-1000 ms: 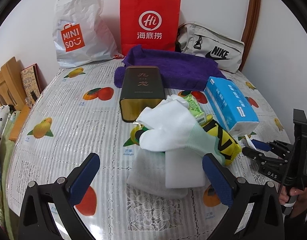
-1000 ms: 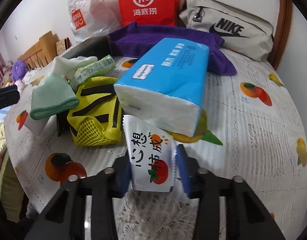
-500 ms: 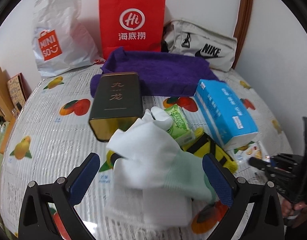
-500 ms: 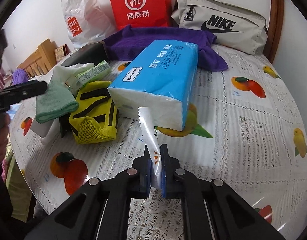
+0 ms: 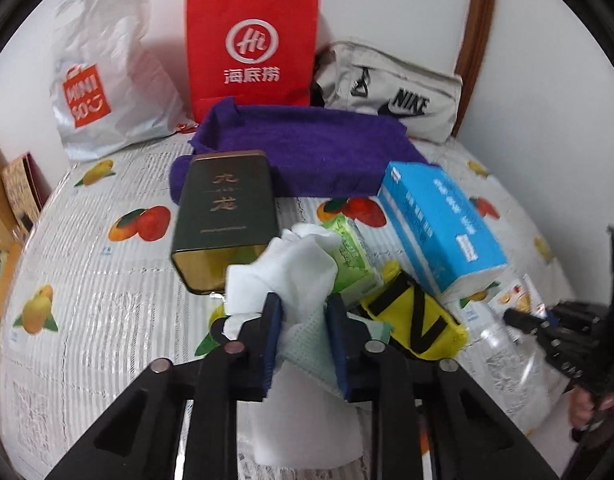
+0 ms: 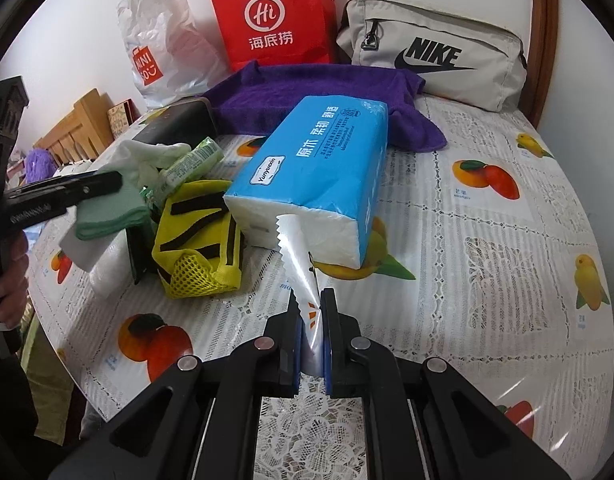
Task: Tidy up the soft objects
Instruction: 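Lift the white glove with the left gripper while the right gripper lifts the snack packet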
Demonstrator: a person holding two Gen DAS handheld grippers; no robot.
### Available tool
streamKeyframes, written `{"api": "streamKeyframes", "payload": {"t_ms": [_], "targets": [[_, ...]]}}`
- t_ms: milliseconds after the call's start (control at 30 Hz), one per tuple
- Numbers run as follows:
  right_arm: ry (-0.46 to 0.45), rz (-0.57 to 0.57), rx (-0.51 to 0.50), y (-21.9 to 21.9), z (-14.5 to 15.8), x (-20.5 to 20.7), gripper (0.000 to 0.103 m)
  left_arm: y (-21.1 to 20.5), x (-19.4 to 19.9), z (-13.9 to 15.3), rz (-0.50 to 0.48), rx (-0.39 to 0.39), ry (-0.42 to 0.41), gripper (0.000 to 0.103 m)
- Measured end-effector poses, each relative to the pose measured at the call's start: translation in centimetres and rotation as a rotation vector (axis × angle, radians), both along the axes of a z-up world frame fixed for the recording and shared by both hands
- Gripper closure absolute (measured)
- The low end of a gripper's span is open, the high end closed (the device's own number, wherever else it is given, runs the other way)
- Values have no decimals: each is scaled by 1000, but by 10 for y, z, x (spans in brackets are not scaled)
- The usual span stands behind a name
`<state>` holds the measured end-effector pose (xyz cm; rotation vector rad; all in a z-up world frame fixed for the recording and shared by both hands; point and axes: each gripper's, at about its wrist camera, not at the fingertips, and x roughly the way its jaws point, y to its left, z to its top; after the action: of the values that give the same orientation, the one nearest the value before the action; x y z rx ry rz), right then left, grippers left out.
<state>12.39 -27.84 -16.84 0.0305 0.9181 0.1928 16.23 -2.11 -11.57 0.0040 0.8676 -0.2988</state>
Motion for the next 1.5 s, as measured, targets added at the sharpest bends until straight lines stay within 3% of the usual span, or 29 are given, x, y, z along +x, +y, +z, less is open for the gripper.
{"api": "streamKeyframes", "payload": {"t_ms": [333, 600, 1000, 1067, 1133, 1367, 1467, 1500], "targets": [[38, -20, -9, 7, 0, -1, 95, 29, -14, 34, 34, -29, -87, 90], [22, -8, -6, 14, 13, -2, 95, 48, -14, 45, 80, -52, -89, 92], [51, -14, -15, 16, 5, 0, 95, 77, -1, -4, 134, -55, 63, 92], [57, -14, -14, 17, 4, 1, 95, 80, 1, -12, 144, -55, 85, 89], [62, -12, -14, 18, 2, 2, 95, 83, 4, -21, 151, -60, 116, 78], [76, -8, -20, 21, 0, 7, 95, 81, 19, -38, 185, -1, 135, 66], [80, -9, -21, 21, 0, 9, 95, 77, 26, -38, 187, 15, 105, 67], [79, -9, -21, 21, 0, 10, 95, 76, 28, -38, 175, 15, 102, 84]]}}
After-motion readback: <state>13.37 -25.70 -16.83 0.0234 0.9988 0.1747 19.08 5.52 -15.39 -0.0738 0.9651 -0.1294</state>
